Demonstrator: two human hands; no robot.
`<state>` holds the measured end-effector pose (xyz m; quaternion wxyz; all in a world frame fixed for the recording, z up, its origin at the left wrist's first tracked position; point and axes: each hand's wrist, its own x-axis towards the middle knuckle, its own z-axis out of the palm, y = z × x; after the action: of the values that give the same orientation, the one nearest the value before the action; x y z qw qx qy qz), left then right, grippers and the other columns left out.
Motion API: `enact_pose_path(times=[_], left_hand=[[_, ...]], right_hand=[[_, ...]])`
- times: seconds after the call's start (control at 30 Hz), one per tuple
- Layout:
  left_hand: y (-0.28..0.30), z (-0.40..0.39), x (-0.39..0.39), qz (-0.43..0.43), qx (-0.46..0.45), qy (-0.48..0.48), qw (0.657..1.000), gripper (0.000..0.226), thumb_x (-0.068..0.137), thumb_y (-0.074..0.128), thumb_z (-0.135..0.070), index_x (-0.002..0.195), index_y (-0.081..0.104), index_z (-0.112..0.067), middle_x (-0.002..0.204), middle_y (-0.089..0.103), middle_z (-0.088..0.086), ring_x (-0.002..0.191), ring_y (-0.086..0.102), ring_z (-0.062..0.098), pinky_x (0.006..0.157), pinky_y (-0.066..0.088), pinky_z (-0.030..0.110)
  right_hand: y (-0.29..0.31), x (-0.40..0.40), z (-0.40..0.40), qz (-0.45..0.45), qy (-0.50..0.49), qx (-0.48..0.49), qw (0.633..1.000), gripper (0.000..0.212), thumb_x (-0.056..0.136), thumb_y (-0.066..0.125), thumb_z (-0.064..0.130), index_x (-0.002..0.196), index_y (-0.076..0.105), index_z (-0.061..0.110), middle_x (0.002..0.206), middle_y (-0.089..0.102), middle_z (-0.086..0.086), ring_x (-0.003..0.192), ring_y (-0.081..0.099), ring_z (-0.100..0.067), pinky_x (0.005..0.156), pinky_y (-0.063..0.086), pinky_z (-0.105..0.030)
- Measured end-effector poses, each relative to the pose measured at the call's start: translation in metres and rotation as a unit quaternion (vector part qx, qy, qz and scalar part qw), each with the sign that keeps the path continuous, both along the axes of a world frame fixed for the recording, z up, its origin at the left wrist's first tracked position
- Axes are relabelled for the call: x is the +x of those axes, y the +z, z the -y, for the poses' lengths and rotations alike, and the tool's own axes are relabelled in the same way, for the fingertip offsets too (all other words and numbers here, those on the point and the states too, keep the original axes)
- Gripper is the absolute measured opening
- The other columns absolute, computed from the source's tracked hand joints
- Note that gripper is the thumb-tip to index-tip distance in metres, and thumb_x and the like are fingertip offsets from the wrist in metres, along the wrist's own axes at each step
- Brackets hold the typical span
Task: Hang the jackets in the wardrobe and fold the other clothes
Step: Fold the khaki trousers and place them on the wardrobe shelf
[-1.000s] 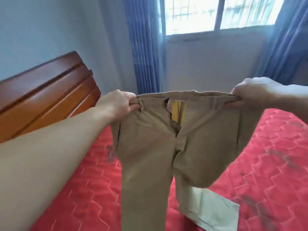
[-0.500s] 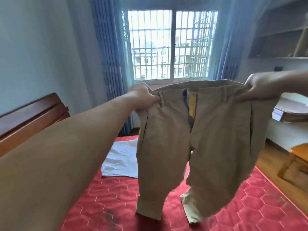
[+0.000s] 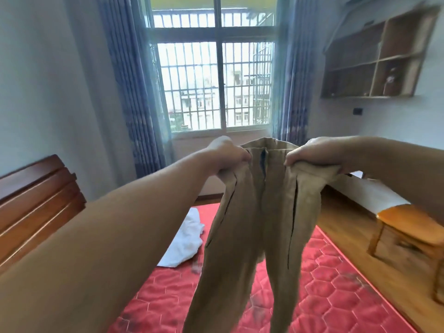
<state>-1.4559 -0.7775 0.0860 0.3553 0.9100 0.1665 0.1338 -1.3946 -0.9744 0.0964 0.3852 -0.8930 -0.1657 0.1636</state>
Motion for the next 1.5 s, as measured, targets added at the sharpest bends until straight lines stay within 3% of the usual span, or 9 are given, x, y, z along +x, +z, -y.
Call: enact_pose_path(times=[0.3, 0.43, 0.63, 0.8, 0.93, 1.1, 1.27, 1.4, 1.5], left_hand=[[0.017, 0.144, 0.08, 0.02, 0.018, -0.034, 0.999, 0.037, 0.083, 0.073, -0.039, 0.066, 0.053, -0.013, 0.063, 0.049, 0.001, 0.057, 0.047, 0.013, 0.051, 0.042, 0.025], [0.026, 0.16, 0.118, 0.004, 0.038, -0.036, 0.999, 0.036, 0.086, 0.068, -0.043, 0.087, 0.061, -0.008, 0.071, 0.052, 0.003, 0.062, 0.048, 0.014, 0.056, 0.043, 0.026], [0.02, 0.144, 0.183, -0.026, 0.001, -0.076, 0.997, 0.034, 0.082, 0.075, -0.04, 0.088, 0.06, -0.01, 0.08, 0.056, 0.001, 0.066, 0.053, 0.013, 0.051, 0.045, 0.023], [0.006, 0.132, 0.24, -0.017, -0.089, -0.082, 0.993, 0.044, 0.075, 0.083, -0.038, 0.1, 0.067, -0.007, 0.085, 0.065, 0.004, 0.062, 0.058, 0.012, 0.048, 0.047, 0.02], [-0.001, 0.137, 0.271, -0.014, -0.171, -0.073, 0.983, 0.031, 0.076, 0.083, -0.03, 0.091, 0.066, -0.009, 0.079, 0.066, 0.005, 0.056, 0.06, 0.013, 0.044, 0.049, 0.02], [-0.001, 0.125, 0.286, -0.045, -0.305, -0.13, 0.942, 0.006, 0.083, 0.068, -0.009, 0.085, 0.065, -0.014, 0.08, 0.068, 0.003, 0.065, 0.066, 0.013, 0.059, 0.059, 0.025], [-0.022, 0.138, 0.303, 0.122, -0.35, -0.048, 0.927, 0.006, 0.08, 0.072, -0.001, 0.085, 0.074, -0.005, 0.085, 0.072, 0.011, 0.075, 0.066, 0.021, 0.078, 0.059, 0.038], [-0.028, 0.145, 0.323, 0.174, -0.334, 0.029, 0.926, 0.014, 0.081, 0.074, -0.012, 0.085, 0.074, 0.002, 0.076, 0.067, 0.012, 0.066, 0.06, 0.019, 0.064, 0.056, 0.031], [-0.028, 0.145, 0.333, 0.198, -0.315, 0.041, 0.927, 0.024, 0.082, 0.073, -0.02, 0.085, 0.071, 0.004, 0.079, 0.068, 0.013, 0.072, 0.061, 0.02, 0.076, 0.057, 0.041]], right_hand=[[-0.008, 0.058, 0.083, -0.056, -0.015, 0.187, 0.981, 0.022, 0.09, 0.059, 0.033, 0.075, 0.052, 0.018, 0.051, 0.051, -0.001, 0.041, 0.047, -0.014, 0.045, 0.037, -0.019], [-0.005, 0.086, 0.092, -0.061, -0.009, 0.188, 0.98, 0.02, 0.093, 0.054, 0.037, 0.086, 0.056, 0.018, 0.067, 0.06, -0.005, 0.055, 0.058, -0.019, 0.048, 0.047, -0.024], [-0.005, 0.143, 0.088, -0.027, -0.049, 0.149, 0.987, 0.016, 0.088, 0.061, 0.031, 0.086, 0.057, 0.015, 0.063, 0.061, -0.007, 0.053, 0.061, -0.021, 0.047, 0.051, -0.026], [-0.011, 0.203, 0.082, 0.049, -0.109, 0.087, 0.989, 0.018, 0.083, 0.065, 0.022, 0.073, 0.052, 0.015, 0.058, 0.047, -0.007, 0.047, 0.043, -0.019, 0.045, 0.034, -0.02], [-0.022, 0.239, 0.069, -0.029, -0.148, 0.187, 0.971, 0.016, 0.09, 0.062, 0.026, 0.079, 0.057, 0.016, 0.073, 0.058, -0.008, 0.065, 0.056, -0.021, 0.059, 0.048, -0.028], [-0.028, 0.29, 0.061, -0.082, -0.145, 0.265, 0.95, 0.012, 0.092, 0.059, 0.021, 0.085, 0.059, 0.011, 0.072, 0.061, -0.011, 0.067, 0.061, -0.025, 0.073, 0.055, -0.038], [-0.024, 0.335, 0.056, -0.154, -0.09, 0.305, 0.935, 0.026, 0.088, 0.055, 0.026, 0.105, 0.066, 0.01, 0.095, 0.072, -0.016, 0.088, 0.069, -0.028, 0.076, 0.058, -0.038], [-0.012, 0.342, 0.052, -0.187, -0.012, 0.312, 0.931, 0.024, 0.096, 0.051, 0.022, 0.077, 0.059, 0.011, 0.068, 0.06, -0.003, 0.06, 0.058, -0.014, 0.048, 0.048, -0.023], [-0.007, 0.348, 0.051, -0.188, 0.014, 0.331, 0.925, 0.027, 0.098, 0.051, 0.022, 0.074, 0.056, 0.01, 0.063, 0.057, -0.002, 0.057, 0.057, -0.013, 0.047, 0.048, -0.023]])
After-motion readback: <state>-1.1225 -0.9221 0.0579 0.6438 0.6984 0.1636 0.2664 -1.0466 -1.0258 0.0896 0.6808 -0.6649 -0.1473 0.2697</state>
